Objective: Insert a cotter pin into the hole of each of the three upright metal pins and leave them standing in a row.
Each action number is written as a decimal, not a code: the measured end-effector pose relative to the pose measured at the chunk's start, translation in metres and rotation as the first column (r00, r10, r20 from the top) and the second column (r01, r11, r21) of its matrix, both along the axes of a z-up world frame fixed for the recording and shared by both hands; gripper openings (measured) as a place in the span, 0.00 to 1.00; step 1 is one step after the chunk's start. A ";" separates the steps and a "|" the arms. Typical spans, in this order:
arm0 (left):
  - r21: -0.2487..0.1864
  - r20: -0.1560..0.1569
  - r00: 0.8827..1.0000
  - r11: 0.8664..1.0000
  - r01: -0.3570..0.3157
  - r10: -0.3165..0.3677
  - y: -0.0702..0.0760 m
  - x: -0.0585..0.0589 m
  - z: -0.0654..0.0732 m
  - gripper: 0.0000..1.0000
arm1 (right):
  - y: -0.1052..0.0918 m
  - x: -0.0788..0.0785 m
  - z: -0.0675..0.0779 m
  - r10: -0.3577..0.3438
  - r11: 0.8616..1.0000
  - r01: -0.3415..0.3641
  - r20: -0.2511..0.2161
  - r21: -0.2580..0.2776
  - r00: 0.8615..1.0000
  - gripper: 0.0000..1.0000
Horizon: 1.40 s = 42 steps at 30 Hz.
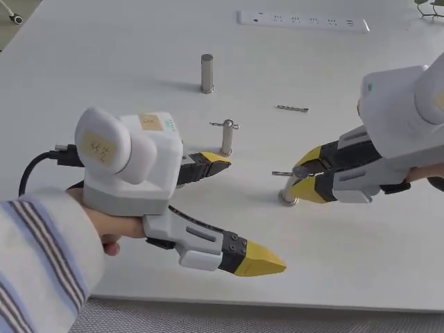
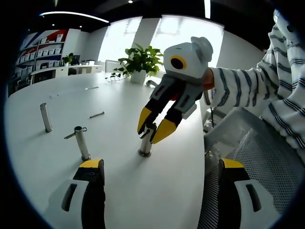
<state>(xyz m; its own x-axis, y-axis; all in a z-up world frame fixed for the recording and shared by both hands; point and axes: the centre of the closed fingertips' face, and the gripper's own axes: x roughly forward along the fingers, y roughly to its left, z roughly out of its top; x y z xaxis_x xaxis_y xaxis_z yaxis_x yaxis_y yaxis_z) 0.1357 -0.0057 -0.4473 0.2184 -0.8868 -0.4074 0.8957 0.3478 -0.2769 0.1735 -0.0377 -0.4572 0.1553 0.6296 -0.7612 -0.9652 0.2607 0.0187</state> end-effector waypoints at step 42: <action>0.035 0.032 0.994 0.994 -0.106 0.105 0.044 0.021 0.006 0.99 | 0.020 0.051 0.012 0.004 1.000 -0.005 0.065 0.010 0.998 0.08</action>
